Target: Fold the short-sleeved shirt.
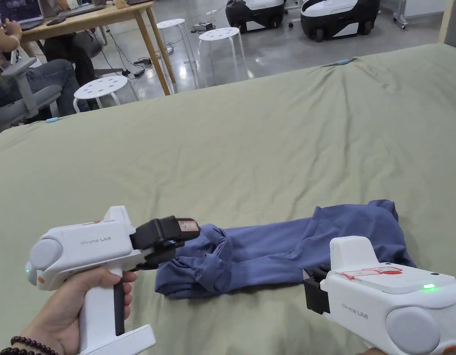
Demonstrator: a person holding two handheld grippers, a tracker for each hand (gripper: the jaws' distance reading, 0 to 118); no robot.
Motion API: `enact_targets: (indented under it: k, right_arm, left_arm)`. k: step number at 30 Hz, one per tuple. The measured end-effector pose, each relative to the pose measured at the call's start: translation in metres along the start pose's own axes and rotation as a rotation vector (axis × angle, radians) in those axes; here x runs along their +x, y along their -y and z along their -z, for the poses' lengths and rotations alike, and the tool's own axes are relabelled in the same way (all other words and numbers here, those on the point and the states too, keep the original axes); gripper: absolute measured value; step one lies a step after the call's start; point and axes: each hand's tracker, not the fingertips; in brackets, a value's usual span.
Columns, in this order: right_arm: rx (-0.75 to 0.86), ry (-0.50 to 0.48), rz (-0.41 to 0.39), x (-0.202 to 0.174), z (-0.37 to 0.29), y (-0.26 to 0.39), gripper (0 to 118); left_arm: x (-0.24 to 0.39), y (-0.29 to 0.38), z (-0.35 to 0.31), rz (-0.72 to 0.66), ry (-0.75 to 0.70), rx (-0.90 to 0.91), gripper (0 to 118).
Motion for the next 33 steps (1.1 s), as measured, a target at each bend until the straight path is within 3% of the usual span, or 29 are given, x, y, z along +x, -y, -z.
enact_targets:
  k: [1, 2, 5, 8, 16, 22, 33]
  right_arm:
    - [0.003, -0.003, -0.004, -0.003, -0.001, -0.001, 0]
    - [0.004, -0.008, -0.007, -0.004, 0.0, -0.002, 0]
    - [0.007, -0.025, -0.013, -0.009, -0.002, -0.002, 0]
    - [0.003, -0.025, -0.023, -0.009, -0.001, -0.002, 0]
    - [0.004, 0.019, -0.01, 0.003, -0.006, -0.005, 0]
    - [0.013, 0.047, 0.016, 0.013, -0.008, -0.007, 0]
    - [0.036, -0.001, 0.027, 0.011, -0.022, -0.004, 0]
  left_arm:
    - [0.001, 0.005, 0.002, -0.006, -0.036, -0.013, 30]
    - [-0.003, 0.01, 0.005, 0.0, -0.074, -0.029, 18]
    - [-0.007, 0.022, 0.02, 0.019, -0.096, -0.088, 17]
    - [-0.001, 0.031, 0.043, 0.022, -0.046, -0.149, 4]
    - [0.029, 0.005, 0.126, 0.13, -0.056, -0.298, 2]
    - [0.054, 0.009, 0.147, 0.164, -0.04, -0.322, 2]
    - [0.014, 0.019, 0.04, 0.084, -0.081, -0.176, 4]
